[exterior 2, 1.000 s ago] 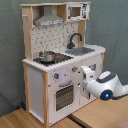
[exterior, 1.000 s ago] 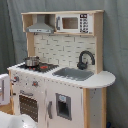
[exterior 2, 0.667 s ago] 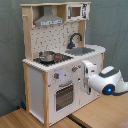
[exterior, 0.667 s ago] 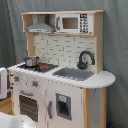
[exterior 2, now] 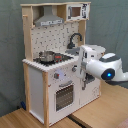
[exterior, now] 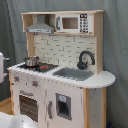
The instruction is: Play with the kitchen
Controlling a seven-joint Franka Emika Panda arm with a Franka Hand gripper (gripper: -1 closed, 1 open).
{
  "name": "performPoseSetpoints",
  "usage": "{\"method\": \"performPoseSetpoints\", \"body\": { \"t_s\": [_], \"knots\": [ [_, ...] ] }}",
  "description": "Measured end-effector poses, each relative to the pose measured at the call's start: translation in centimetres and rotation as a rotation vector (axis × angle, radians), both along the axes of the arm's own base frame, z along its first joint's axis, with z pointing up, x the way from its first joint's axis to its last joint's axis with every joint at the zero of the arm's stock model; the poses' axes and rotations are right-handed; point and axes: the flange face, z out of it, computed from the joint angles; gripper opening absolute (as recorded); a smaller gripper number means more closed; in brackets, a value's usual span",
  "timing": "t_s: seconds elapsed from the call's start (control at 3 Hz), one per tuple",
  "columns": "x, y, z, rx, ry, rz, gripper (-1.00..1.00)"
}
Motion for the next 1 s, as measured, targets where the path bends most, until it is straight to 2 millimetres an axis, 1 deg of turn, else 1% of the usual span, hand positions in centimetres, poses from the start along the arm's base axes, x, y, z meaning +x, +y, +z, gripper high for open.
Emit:
{"method": "performPoseSetpoints", "body": {
  "t_s": [0.33,1.0],
  "knots": [
    [1.1,0.5,4.3,-0.005,0.001,0.010,1.00],
    [2.7,0.5,9.6,-0.086,0.068,0.027,1.00]
  ]
}}
